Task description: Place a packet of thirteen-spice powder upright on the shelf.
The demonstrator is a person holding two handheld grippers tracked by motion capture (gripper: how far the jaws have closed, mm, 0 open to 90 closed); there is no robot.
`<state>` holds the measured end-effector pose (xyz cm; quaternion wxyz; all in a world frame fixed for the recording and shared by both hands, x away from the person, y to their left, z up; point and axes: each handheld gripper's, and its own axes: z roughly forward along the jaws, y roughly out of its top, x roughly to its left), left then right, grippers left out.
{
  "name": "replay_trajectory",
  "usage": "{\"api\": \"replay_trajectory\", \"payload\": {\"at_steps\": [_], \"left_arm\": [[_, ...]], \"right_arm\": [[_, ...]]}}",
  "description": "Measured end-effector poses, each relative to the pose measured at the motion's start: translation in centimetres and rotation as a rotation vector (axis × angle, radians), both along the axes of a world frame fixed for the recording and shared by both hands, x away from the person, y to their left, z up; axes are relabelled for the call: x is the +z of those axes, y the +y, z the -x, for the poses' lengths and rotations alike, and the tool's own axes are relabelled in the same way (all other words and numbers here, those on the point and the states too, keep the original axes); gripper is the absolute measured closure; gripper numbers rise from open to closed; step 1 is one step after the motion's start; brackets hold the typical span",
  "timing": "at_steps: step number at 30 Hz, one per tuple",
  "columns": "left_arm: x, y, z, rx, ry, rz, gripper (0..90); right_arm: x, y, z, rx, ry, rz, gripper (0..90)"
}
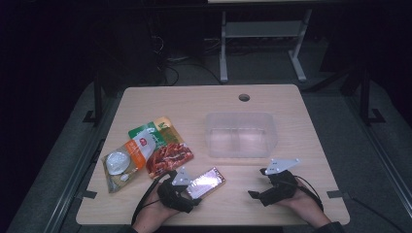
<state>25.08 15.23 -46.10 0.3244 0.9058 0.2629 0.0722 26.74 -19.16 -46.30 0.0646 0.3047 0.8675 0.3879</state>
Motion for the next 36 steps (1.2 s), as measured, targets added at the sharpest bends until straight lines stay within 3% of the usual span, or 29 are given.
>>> {"api": "replay_trajectory", "payload": {"at_steps": [11, 18, 21, 24, 28, 33, 36], "left_arm": [[0.3, -0.3, -0.1, -0.006, 0.008, -0.035, 31.5], [0.5, -0.1, -0.3, -0.043, 0.024, -0.018, 31.8], [0.7, 0.0, -0.3, -0.062, 0.016, 0.0, 31.8], [1.1, 0.3, -0.3, -0.075, 0.013, 0.022, 31.8], [1.8, 1.1, -0.6, -0.122, -0.011, 0.045, 31.8], [2.8, 1.9, -0.9, -0.177, -0.05, 0.105, 31.8], [3.2, 2.1, -1.0, -0.216, -0.054, 0.137, 31.8]], "right_arm": [[0.0, 0.0, 0.0, 0.003, -0.008, 0.002, 7.1], [0.0, 0.0, 0.0, 0.01, -0.012, 0.005, 7.1], [0.1, 0.0, 0.1, 0.022, -0.03, 0.007, 7.0], [0.4, -0.2, 0.1, 0.034, -0.02, 0.008, 6.3], [1.1, -0.6, 0.2, 0.061, 0.009, -0.044, 9.1], [1.6, -0.4, 0.3, 0.132, -0.02, -0.081, 9.1], [2.0, -0.1, 0.4, 0.172, -0.031, -0.111, 9.1]]}}
